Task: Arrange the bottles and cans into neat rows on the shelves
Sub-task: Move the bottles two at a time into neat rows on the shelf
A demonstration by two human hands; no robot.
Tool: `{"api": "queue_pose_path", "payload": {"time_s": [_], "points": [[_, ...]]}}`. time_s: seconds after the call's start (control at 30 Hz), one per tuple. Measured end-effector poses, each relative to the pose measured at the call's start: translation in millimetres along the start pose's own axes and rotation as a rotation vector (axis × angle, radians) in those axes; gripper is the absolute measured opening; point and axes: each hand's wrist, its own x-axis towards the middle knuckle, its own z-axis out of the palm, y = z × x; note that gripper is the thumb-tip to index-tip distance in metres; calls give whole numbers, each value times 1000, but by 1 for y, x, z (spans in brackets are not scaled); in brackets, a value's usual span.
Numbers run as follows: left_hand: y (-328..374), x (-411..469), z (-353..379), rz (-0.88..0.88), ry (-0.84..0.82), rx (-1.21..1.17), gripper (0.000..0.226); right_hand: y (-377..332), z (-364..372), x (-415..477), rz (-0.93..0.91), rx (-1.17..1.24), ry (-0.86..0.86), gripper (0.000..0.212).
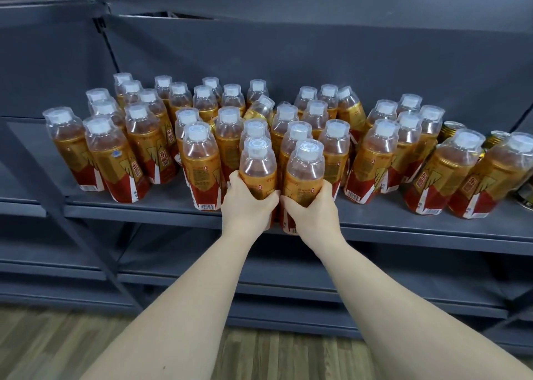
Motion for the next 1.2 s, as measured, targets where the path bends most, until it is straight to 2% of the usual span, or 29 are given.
{"api": "queue_pose_path", "payload": {"time_s": [0.33, 0.53, 0.87, 0.97, 1.1, 1.2], "points": [[-2, 1, -2, -10, -7, -21, 82, 1, 2, -2, -23, 28, -10, 61], [1, -5, -5, 45, -58, -20, 73, -3, -5, -19, -5, 45, 23, 58], [26, -35, 18, 178, -213, -42, 67, 1, -50, -54, 32, 65, 241, 63], [36, -48, 37, 194, -287, -50, 70, 10, -71, -67, 71, 44, 320, 62], [49, -72, 68, 239, -399, -56, 63, 25, -106, -88, 146, 5, 447, 60], [62, -93, 95, 259, -495, -65, 68, 38, -137, -106, 188, -18, 551, 59]]}}
